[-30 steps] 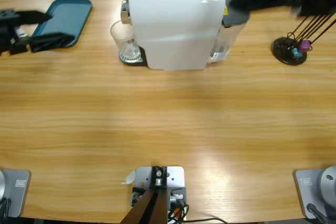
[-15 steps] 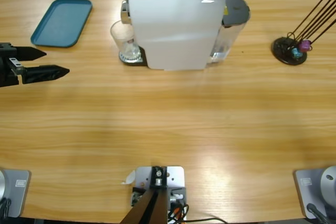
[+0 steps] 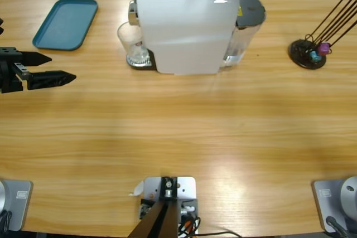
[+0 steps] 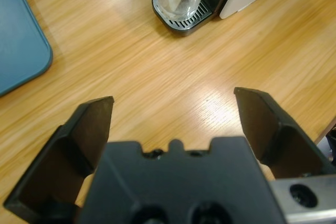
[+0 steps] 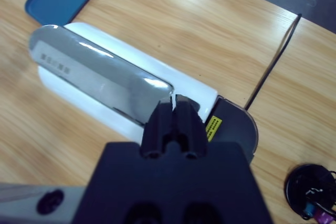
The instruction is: Pour coffee
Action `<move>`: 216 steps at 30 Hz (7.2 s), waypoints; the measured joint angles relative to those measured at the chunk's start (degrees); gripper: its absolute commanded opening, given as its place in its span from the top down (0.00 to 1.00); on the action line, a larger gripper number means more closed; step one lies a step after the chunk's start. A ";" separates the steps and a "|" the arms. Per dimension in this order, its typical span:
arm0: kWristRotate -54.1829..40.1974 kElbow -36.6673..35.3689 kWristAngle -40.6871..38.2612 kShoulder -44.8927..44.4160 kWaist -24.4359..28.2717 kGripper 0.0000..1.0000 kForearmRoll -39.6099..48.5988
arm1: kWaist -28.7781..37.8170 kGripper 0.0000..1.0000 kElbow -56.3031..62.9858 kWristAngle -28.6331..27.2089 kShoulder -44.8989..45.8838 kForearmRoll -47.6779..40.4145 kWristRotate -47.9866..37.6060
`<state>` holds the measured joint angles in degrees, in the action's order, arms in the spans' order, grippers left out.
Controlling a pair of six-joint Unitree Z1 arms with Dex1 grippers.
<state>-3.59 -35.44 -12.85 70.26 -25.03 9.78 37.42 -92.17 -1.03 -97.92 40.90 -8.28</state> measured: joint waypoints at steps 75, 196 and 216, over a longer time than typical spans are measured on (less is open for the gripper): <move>0.00 0.00 0.00 2.51 0.00 0.00 0.00 | -2.23 1.00 0.81 -0.44 -1.58 2.92 -0.61; -6.79 -5.19 -3.34 2.09 -1.74 0.00 0.01 | -2.68 1.00 -28.46 3.97 -13.80 30.11 2.28; -6.79 -5.19 -3.34 2.09 -0.81 0.00 0.01 | -2.68 1.00 -27.61 3.86 -14.15 30.12 2.35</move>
<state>-10.38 -40.63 -16.18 72.35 -25.84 9.79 34.74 -119.77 2.82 -112.08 71.02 -5.93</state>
